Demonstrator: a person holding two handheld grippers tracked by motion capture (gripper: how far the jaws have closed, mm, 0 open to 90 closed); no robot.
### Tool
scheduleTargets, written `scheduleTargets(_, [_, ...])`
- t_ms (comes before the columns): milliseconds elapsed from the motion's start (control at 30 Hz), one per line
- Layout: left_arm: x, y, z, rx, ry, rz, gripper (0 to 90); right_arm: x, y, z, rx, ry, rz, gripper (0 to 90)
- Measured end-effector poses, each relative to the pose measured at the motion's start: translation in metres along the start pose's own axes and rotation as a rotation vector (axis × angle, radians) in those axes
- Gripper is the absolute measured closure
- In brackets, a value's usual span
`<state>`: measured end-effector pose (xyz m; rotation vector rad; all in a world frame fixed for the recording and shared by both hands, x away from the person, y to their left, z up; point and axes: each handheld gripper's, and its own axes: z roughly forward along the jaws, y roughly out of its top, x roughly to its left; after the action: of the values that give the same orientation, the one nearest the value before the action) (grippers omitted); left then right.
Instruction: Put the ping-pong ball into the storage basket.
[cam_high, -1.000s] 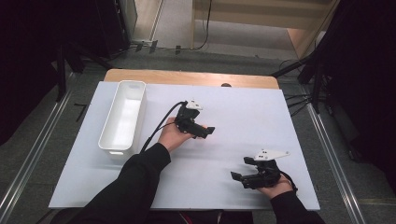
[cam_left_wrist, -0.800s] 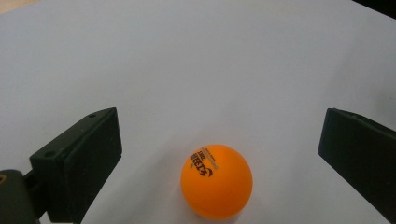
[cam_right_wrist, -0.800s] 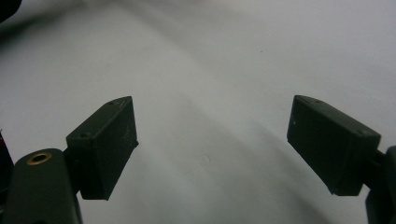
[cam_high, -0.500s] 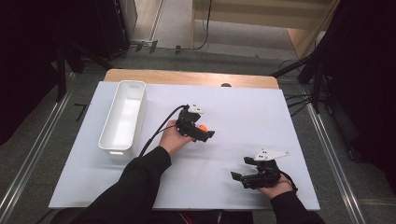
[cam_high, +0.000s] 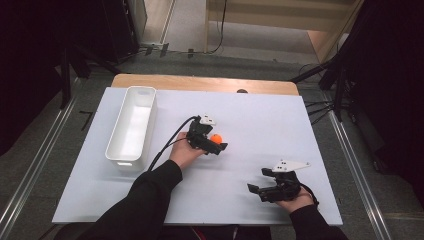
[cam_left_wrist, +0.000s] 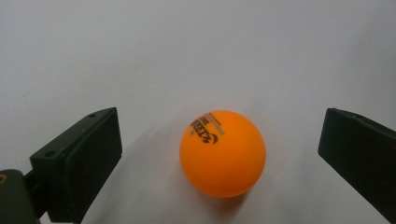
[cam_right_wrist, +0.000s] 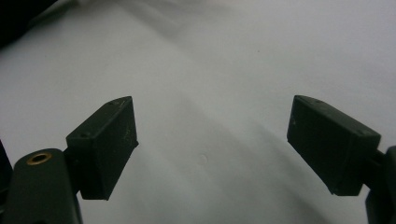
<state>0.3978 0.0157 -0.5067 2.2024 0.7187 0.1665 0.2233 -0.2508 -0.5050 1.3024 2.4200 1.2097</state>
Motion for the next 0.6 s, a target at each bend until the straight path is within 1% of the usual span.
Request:
scheduleTargets(33, [0.0,-0.001,0.001,0.012,0.004,0.013,0.0,0.0,0.0,0.0,0.0,-0.001,-0.001,14.8])
scheduleTargets(67, [-0.001,-0.002,0.003,0.017,0.006,0.011,0.0,0.0,0.0,0.0,0.0,0.001,0.0,14.8])
scheduleTargets(133, [-0.001,-0.003,0.005,0.035,0.009,0.028,0.0,0.0,0.0,0.0,0.0,0.001,-0.001,14.7])
scheduleTargets(200, [-0.003,-0.005,0.008,0.056,0.021,0.036,0.0,-0.001,0.0,0.001,-0.003,0.001,-0.006,14.8])
scheduleTargets(300, [-0.006,-0.005,0.009,0.06,0.038,0.055,0.0,-0.001,0.0,0.001,-0.001,0.002,-0.006,14.8])
scheduleTargets(367, [-0.008,-0.004,0.01,0.078,0.059,0.081,0.0,0.0,0.0,0.001,0.0,0.002,-0.004,14.8])
scheduleTargets(433, [-0.011,-0.005,0.012,0.083,0.077,0.094,0.0,0.0,0.0,0.001,0.001,0.004,-0.009,14.8])
scheduleTargets(467, [-0.012,-0.005,0.012,0.09,0.092,0.109,0.4,0.0,0.0,0.001,0.0,0.004,-0.009,14.8])
scheduleTargets(500, [-0.013,-0.005,0.012,0.085,0.098,0.11,0.6,0.0,0.0,0.001,0.002,0.002,-0.012,14.8])
scheduleTargets(600, [-0.013,-0.005,0.012,0.088,0.095,0.109,0.7,0.001,0.0,0.001,0.004,-0.002,-0.011,14.8])
